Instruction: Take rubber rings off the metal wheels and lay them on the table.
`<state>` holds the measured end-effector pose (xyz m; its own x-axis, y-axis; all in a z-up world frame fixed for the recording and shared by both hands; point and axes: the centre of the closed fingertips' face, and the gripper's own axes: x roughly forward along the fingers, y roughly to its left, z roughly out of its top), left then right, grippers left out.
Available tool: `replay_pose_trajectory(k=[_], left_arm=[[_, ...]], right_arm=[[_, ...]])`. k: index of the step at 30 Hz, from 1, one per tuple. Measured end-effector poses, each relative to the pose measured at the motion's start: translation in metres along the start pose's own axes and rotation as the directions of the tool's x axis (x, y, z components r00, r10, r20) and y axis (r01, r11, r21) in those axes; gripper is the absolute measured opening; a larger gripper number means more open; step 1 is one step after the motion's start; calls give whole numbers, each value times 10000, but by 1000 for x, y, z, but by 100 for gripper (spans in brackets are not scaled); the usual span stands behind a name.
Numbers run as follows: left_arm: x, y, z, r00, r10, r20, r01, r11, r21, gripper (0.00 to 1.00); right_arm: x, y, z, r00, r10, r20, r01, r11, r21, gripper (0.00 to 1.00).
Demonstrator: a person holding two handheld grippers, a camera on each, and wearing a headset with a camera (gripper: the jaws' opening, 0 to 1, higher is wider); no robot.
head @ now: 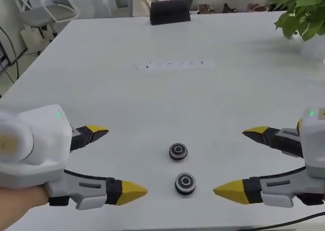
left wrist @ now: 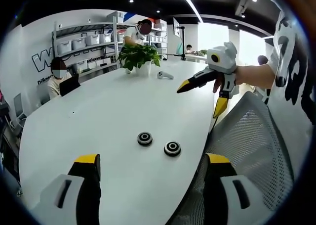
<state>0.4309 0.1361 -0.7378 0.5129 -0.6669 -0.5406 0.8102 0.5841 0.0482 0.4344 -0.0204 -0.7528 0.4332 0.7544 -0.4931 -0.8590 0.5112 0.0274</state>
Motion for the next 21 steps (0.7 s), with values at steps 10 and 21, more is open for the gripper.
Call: replay_pose_trajectory(k=[10, 21], left_arm=[[10, 3, 0, 9998, -207, -37, 208, 9997, 153, 83], [25, 0, -2, 9981, -615, -103, 617, 9978, 239, 81]], right_arm=[[7, -3, -3, 9999, 153, 25, -153, 9999, -56, 84], [18, -2, -7, 9993, 368, 37, -367, 9993, -51, 82]])
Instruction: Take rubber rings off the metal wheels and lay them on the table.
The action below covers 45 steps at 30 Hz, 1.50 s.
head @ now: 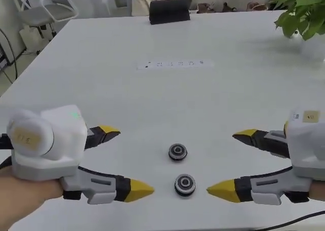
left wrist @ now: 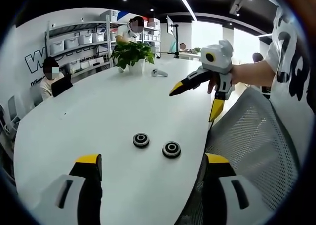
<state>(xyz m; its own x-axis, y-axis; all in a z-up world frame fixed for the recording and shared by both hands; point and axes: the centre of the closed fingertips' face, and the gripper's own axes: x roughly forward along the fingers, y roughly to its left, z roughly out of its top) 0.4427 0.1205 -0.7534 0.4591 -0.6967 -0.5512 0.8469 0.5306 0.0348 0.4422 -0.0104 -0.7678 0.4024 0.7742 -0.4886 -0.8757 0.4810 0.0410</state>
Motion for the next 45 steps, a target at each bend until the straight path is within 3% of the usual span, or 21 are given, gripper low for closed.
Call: replay_pose_trajectory(k=[21, 45], left_arm=[[30, -10, -2, 9969, -761, -189, 768, 9964, 346, 74], [61, -25, -21, 9833, -1634, -795, 1699, 9820, 823, 60]], right_arm=[[20, 6, -21, 9989, 428, -191, -433, 9986, -293, 71], [36, 9, -38, 9957, 895, -253, -906, 9947, -480, 56]])
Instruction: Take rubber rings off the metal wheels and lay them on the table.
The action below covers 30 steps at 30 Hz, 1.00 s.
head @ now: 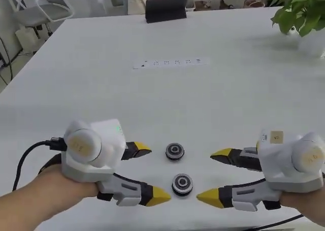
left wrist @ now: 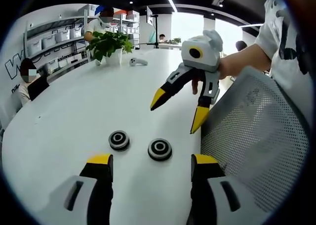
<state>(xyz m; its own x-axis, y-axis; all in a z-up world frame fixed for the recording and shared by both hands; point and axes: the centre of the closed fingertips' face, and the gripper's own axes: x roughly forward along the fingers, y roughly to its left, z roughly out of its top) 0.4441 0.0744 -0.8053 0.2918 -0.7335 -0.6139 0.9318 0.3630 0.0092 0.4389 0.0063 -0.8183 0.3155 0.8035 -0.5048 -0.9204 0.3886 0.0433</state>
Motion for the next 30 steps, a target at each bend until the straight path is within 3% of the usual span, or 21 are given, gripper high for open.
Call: replay_pose_trajectory(k=[18, 30], left_arm=[[21, -7, -3, 9983, -563, -165, 560, 9983, -145, 44], [35, -12, -6, 9960, -864, -245, 861, 9962, -138, 35]], right_arm=[[18, -1, -7, 9994, 319, -93, -320, 9994, -117, 50], [21, -1, -10, 9991, 424, -95, -426, 9990, -133, 48]])
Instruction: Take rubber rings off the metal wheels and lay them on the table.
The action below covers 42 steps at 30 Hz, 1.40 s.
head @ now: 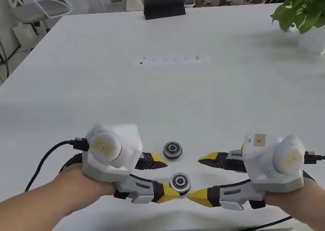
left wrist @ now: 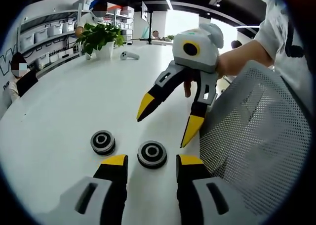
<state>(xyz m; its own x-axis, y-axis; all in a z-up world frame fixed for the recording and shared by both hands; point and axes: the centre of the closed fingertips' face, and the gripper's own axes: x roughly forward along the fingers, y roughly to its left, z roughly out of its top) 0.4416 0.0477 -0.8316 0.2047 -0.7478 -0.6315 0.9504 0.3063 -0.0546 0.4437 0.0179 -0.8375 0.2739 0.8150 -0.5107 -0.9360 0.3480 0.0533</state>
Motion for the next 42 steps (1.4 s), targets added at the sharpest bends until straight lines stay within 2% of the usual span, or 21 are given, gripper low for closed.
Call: replay_pose_trajectory(k=[9, 22, 30, 36, 42], left_arm=[[9, -4, 0, 9998, -217, -42, 216, 9998, -18, 26], [18, -6, 2, 9996, -276, 54, 276, 9996, -22, 15], [18, -2, 1, 9999, 76, 128, -78, 9999, 128, 8], [19, -3, 0, 9994, 310, 151, -320, 9968, 733, 8], [19, -2, 0, 9990, 368, 250, -383, 9974, 603, 8]], right_arm=[[1, 0, -5, 9999, 79, -81, -78, 9999, 88, 48], [1, 4, -6, 9998, 128, -152, -126, 9998, 138, 48], [2, 4, -5, 9998, 130, -118, -128, 9999, 109, 48], [5, 6, -5, 9998, 161, -101, -160, 9998, 128, 47], [12, 8, -3, 9995, 289, -95, -289, 9996, -4, 46]])
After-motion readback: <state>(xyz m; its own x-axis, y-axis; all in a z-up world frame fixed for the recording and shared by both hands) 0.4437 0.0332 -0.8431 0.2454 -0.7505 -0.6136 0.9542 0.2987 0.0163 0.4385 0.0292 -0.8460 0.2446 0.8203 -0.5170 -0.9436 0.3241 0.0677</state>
